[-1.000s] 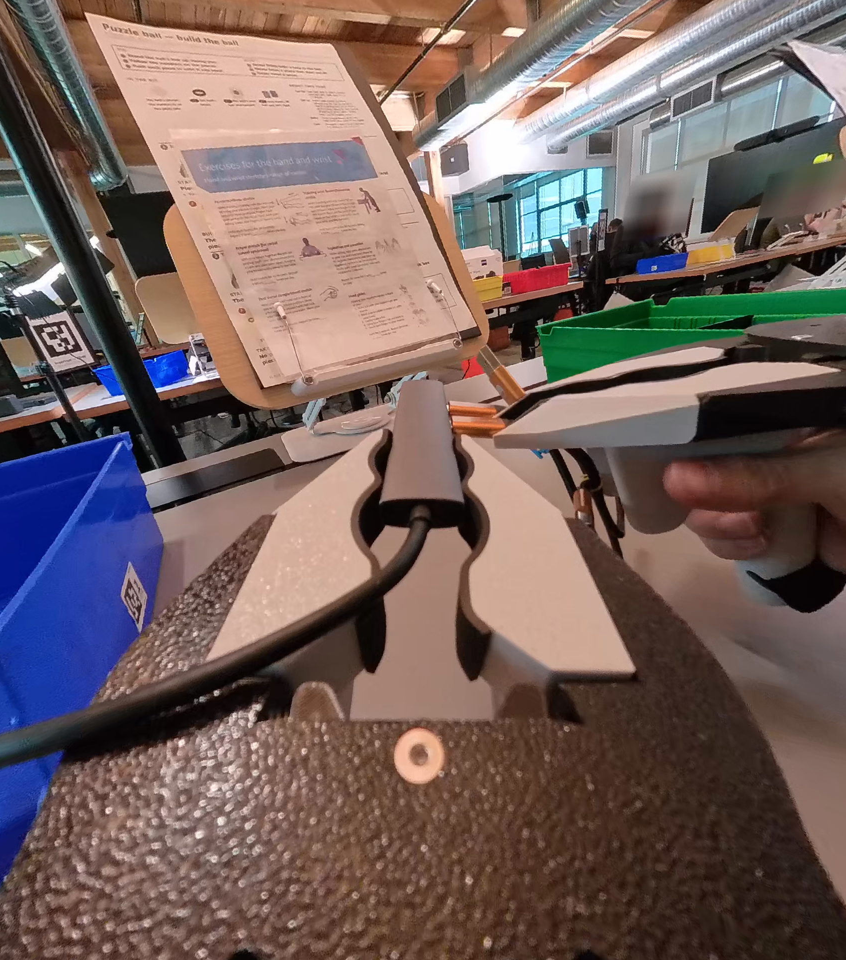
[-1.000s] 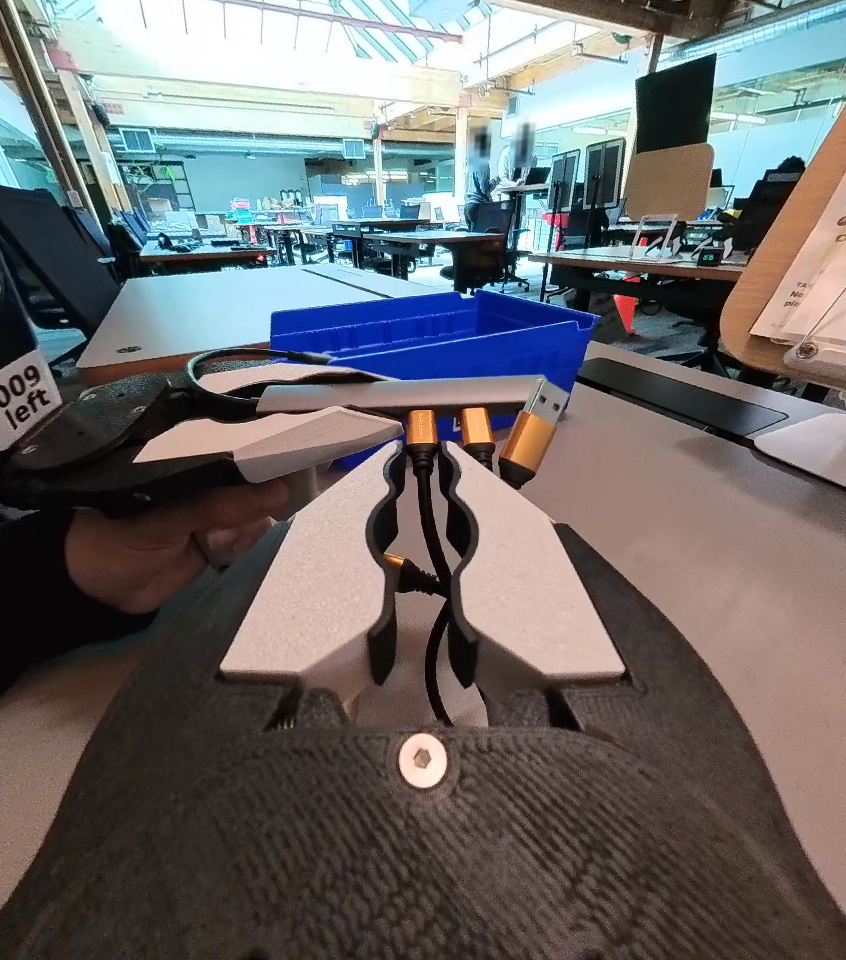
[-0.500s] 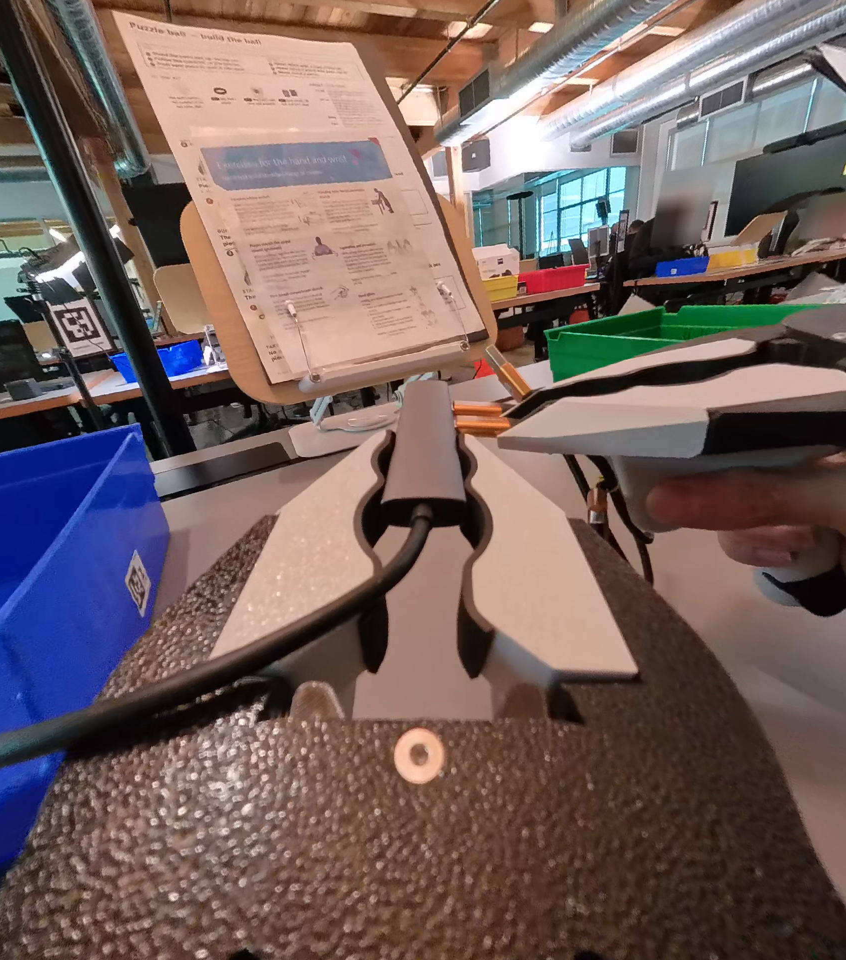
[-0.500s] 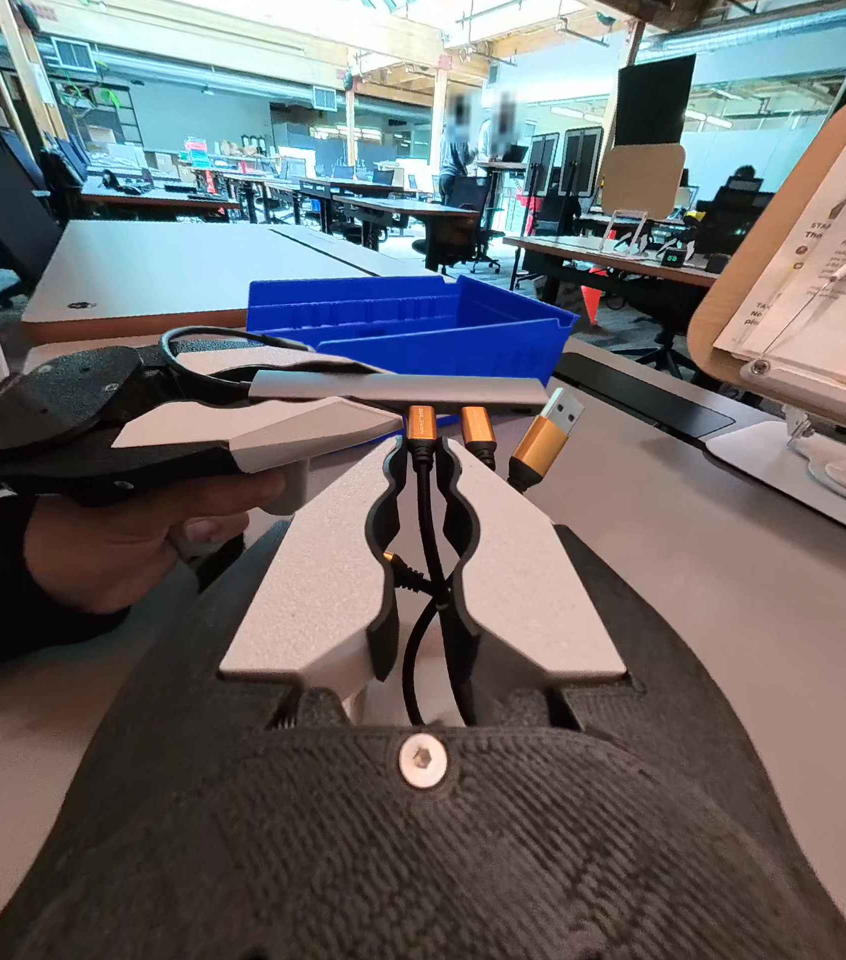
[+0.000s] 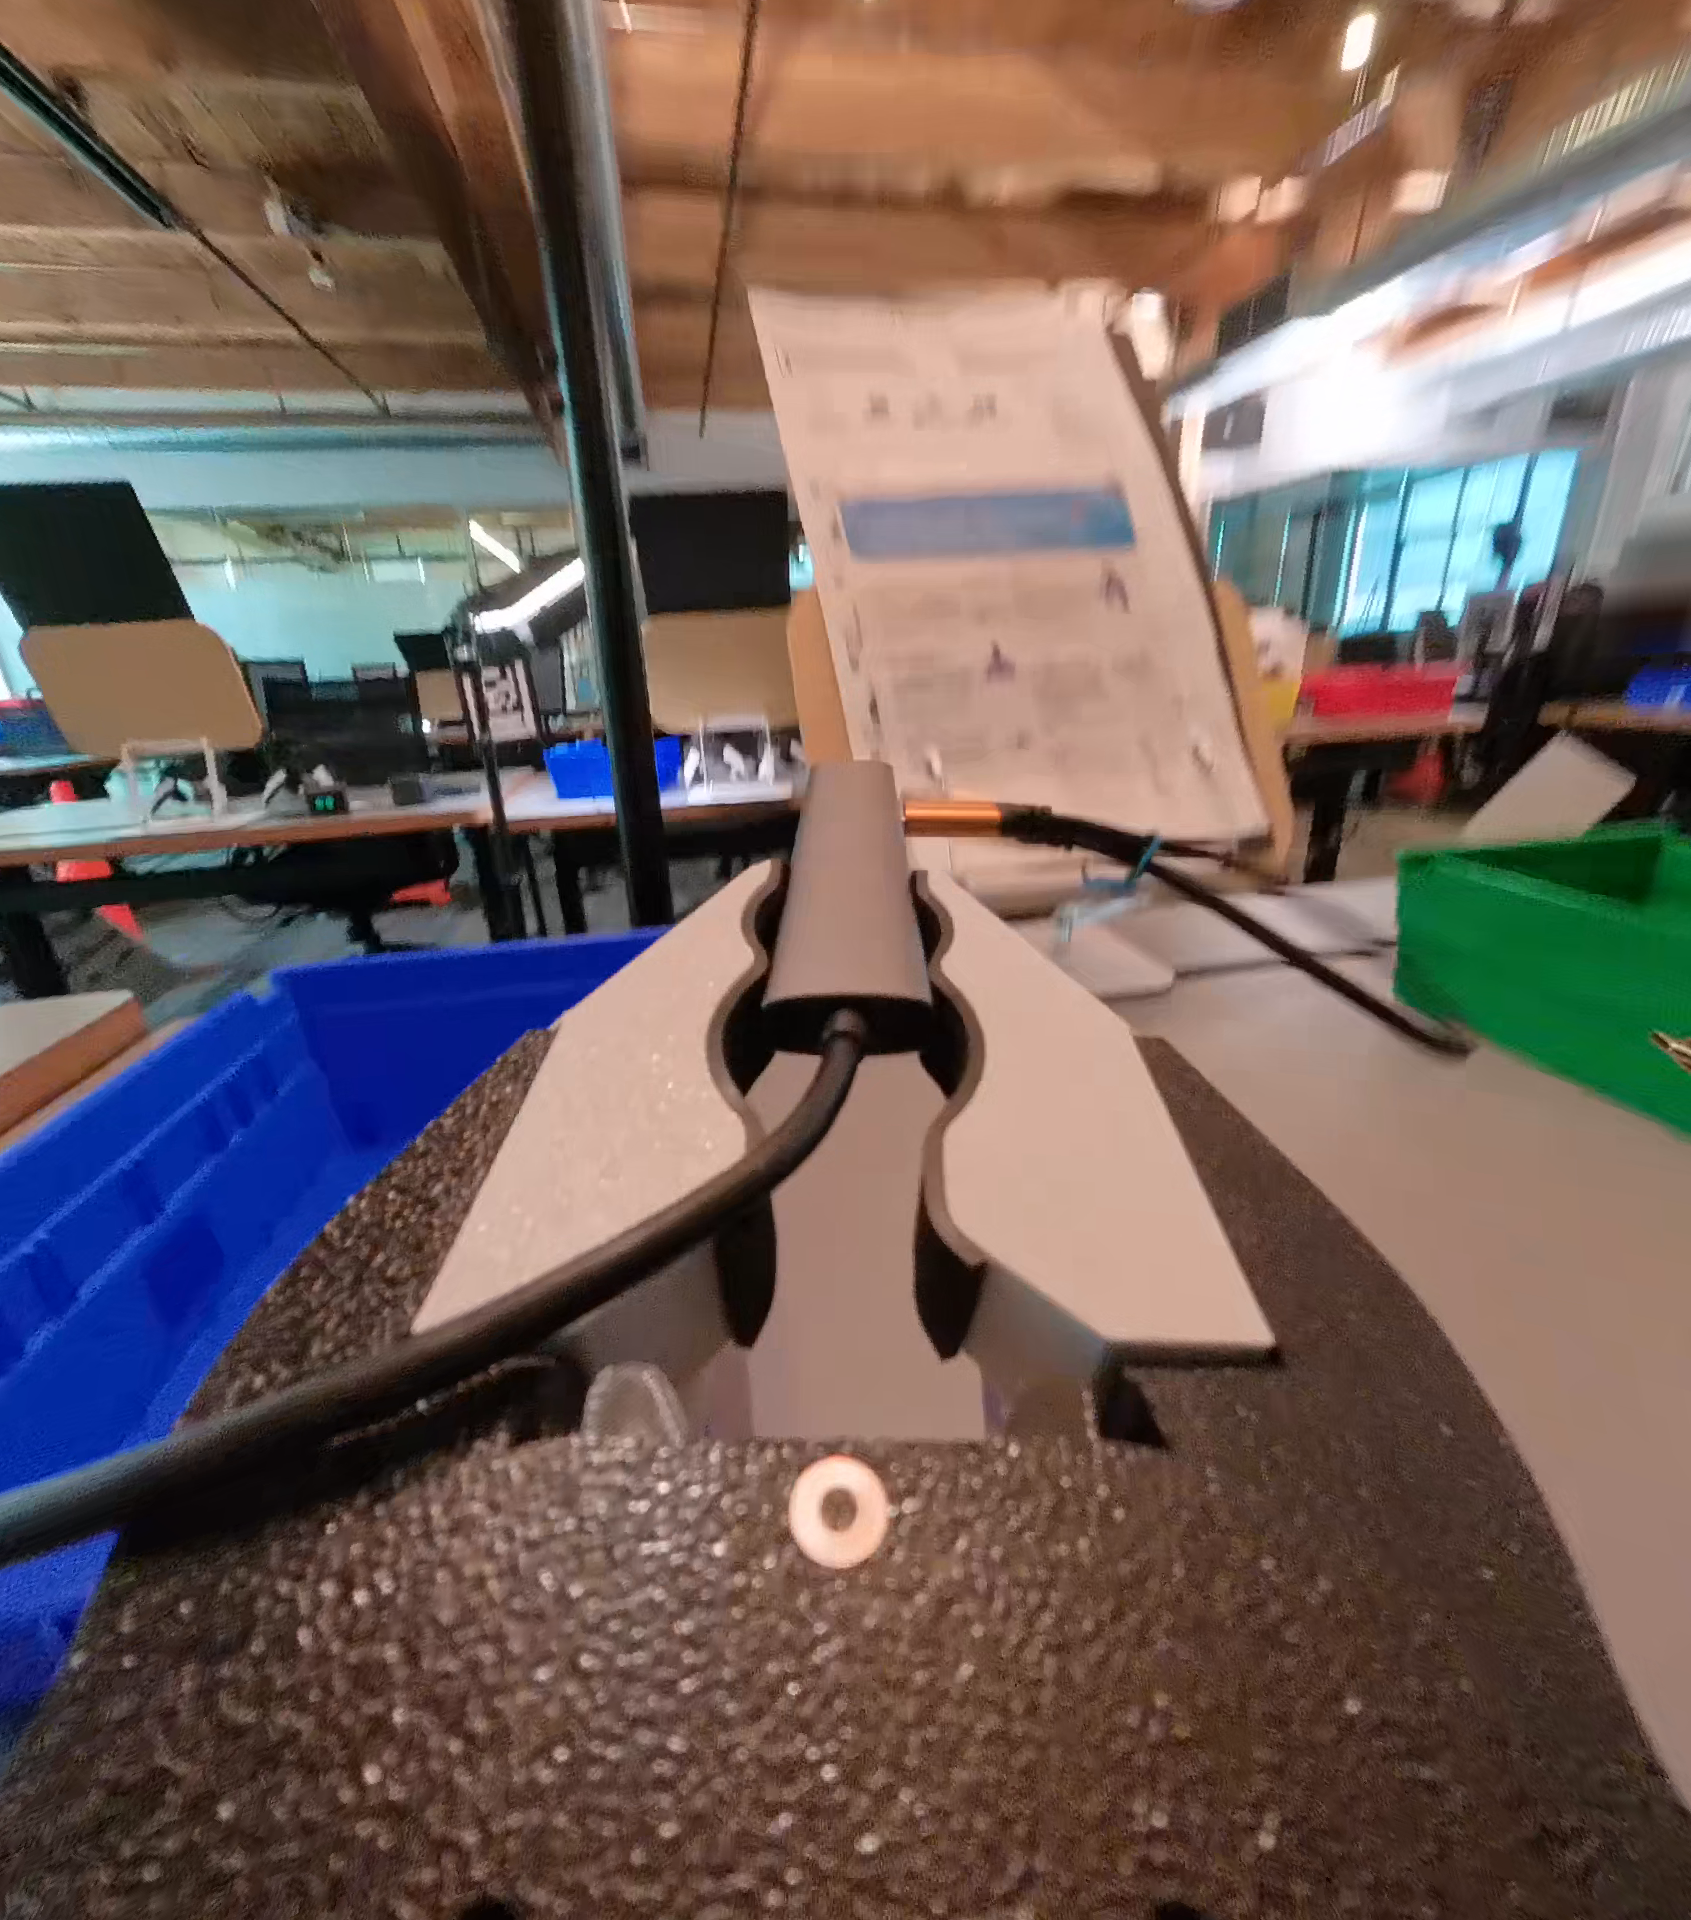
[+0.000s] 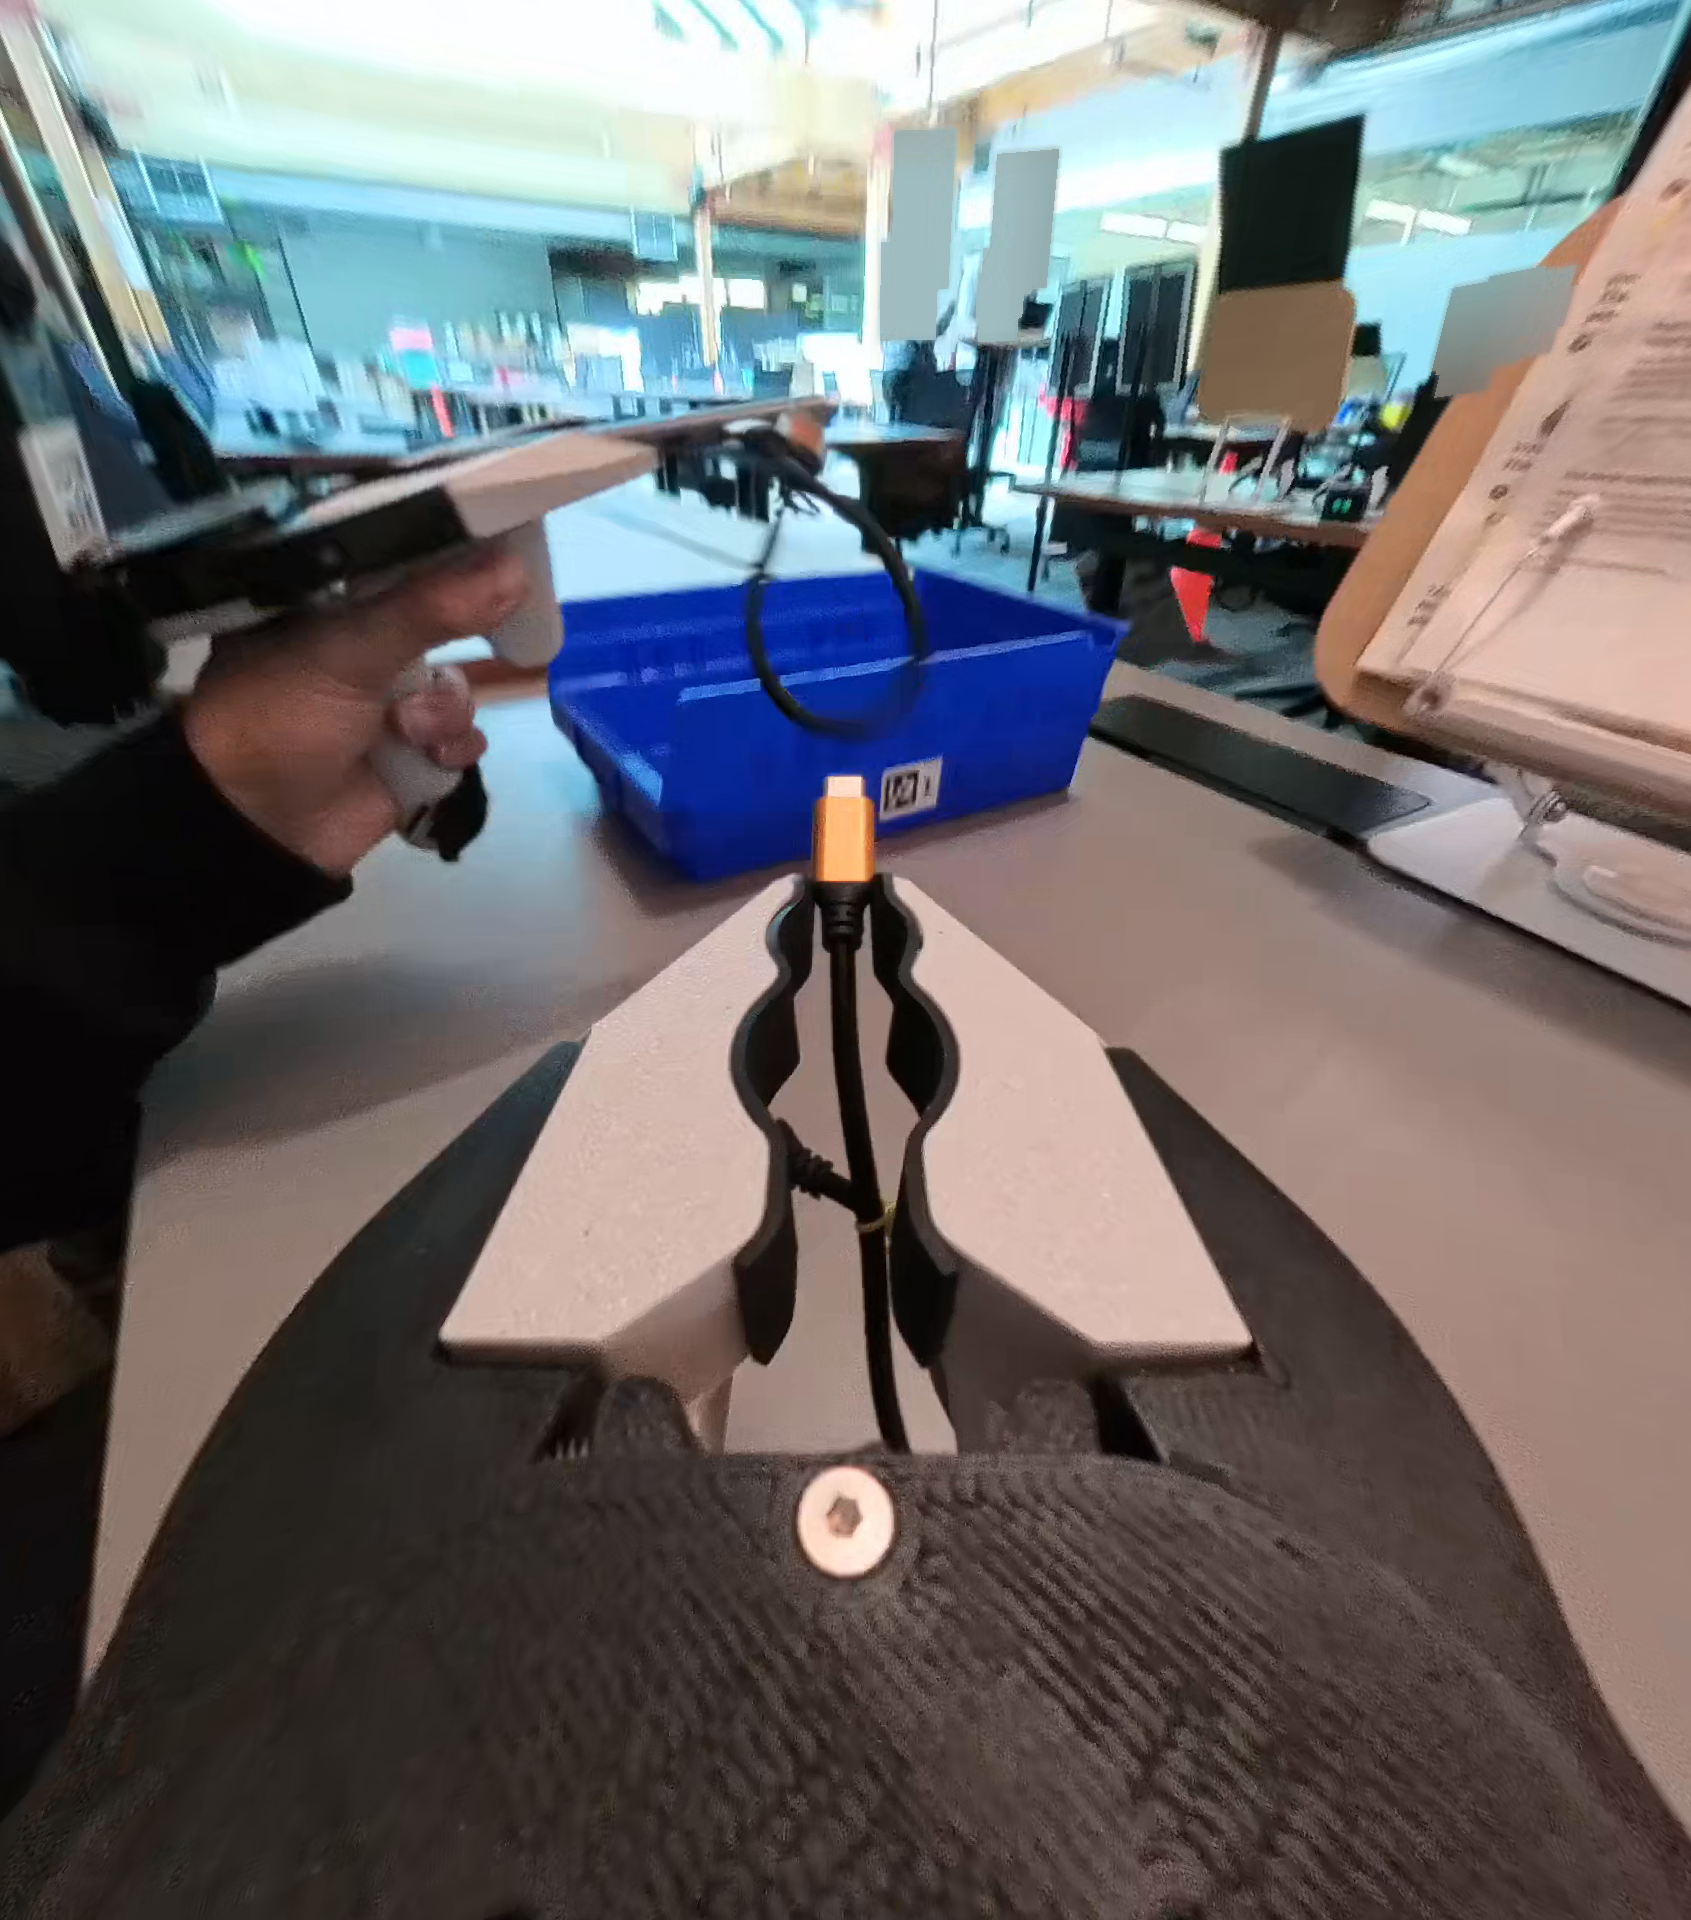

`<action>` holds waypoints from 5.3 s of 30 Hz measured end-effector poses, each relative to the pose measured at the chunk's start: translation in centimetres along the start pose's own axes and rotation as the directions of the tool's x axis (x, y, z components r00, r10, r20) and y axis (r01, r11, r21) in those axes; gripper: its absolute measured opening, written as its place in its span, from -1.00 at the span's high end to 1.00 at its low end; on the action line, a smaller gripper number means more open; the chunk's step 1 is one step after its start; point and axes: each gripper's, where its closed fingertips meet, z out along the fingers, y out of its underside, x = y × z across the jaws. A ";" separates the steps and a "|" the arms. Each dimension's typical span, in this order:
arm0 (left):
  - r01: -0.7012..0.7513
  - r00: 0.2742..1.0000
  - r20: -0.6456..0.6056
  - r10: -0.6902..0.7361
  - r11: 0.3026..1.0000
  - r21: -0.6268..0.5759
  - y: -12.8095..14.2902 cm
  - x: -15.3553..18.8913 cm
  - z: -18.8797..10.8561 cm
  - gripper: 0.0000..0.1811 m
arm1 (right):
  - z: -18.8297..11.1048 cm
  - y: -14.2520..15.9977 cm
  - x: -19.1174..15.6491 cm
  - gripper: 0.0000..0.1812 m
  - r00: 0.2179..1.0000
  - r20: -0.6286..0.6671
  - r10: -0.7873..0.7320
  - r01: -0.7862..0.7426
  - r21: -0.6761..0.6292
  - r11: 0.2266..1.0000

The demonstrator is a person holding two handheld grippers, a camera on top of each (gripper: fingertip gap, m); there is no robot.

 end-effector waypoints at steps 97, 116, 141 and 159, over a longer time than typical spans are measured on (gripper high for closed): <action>-0.118 0.936 -0.328 0.126 0.992 0.044 0.5 10.2 -0.3 0.77 | -18.3 -8.4 21.9 0.88 0.641 -0.709 -0.296 0.211 -0.208 0.955; -0.074 0.923 -0.382 0.052 0.996 -0.043 3.0 10.3 0.3 0.77 | -15.5 -2.5 22.5 -0.06 0.916 -0.383 -0.116 -0.061 -0.419 0.906; 0.196 0.370 -0.912 -0.176 0.975 -0.109 1.3 19.1 -6.4 0.77 | -2.8 -1.4 -4.3 0.76 0.793 0.609 0.011 0.038 -0.067 0.997; 0.024 0.588 -0.799 -0.125 0.990 -0.138 6.5 19.5 -3.4 0.03 | -17.8 -6.9 28.5 0.76 0.558 -0.686 -0.468 0.040 -0.541 0.840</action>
